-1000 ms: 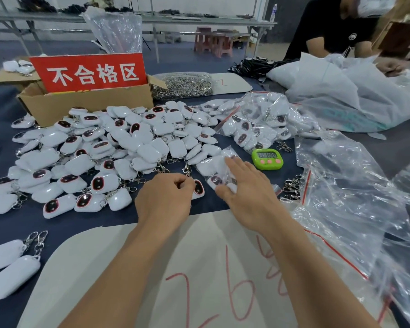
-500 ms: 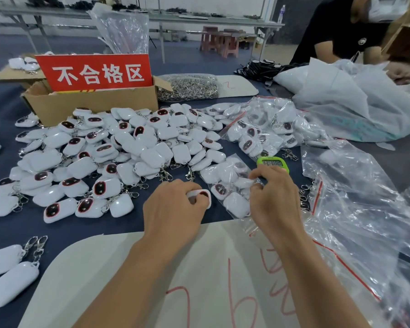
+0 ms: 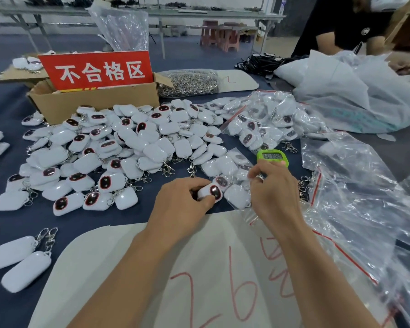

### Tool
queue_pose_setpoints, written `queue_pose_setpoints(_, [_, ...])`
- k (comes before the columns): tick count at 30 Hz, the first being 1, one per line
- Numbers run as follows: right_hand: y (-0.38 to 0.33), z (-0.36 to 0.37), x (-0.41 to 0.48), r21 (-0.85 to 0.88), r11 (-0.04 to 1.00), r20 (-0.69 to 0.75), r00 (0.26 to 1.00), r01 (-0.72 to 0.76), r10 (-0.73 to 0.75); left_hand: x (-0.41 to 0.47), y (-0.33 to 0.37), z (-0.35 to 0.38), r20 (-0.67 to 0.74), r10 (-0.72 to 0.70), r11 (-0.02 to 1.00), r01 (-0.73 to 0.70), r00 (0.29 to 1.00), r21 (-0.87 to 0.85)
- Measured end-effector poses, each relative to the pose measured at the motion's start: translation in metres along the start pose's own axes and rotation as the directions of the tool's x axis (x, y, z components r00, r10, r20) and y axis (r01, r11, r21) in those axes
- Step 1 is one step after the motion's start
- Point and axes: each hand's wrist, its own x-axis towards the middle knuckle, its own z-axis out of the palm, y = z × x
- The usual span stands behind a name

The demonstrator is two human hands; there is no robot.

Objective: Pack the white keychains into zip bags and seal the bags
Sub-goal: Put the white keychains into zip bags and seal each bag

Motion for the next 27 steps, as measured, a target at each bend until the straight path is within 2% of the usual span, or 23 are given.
queue_pose_setpoints(8, [0.007, 0.002, 0.001, 0.048, 0.999, -0.027, 1.0, 0.01, -0.008, 0.0, 0.006, 0.001, 0.043, -0.029, 0.998, 0.026, 0.999, 0.048])
queue_pose_setpoints(12, [0.005, -0.001, 0.002, 0.157, 0.987, -0.127, 0.991, -0.018, 0.039, -0.001, 0.005, 0.001, -0.028, -0.074, 0.997, 0.074, 0.997, -0.005])
queue_pose_setpoints(16, [0.007, 0.0, 0.003, 0.163, 0.986, -0.129, 0.99, -0.029, 0.05, -0.003, 0.008, -0.002, -0.131, -0.117, 0.992, 0.11, 0.984, -0.056])
queue_pose_setpoints(21, [0.01, -0.005, 0.001, 0.137, 0.99, -0.133, 0.99, -0.03, 0.048, -0.002, 0.008, -0.002, -0.089, -0.095, 0.993, 0.088, 0.991, -0.078])
queue_pose_setpoints(24, [0.01, -0.009, -0.003, 0.174, 0.984, -0.227, 0.972, -0.029, 0.068, 0.0, 0.01, -0.003, -0.024, -0.158, 0.944, 0.144, 0.987, -0.297])
queue_pose_setpoints(27, [0.01, -0.015, -0.004, 0.204, 0.978, -0.364, 0.93, 0.028, 0.049, 0.006, 0.012, -0.007, 0.08, -0.289, 0.723, 0.272, 0.954, -0.635])
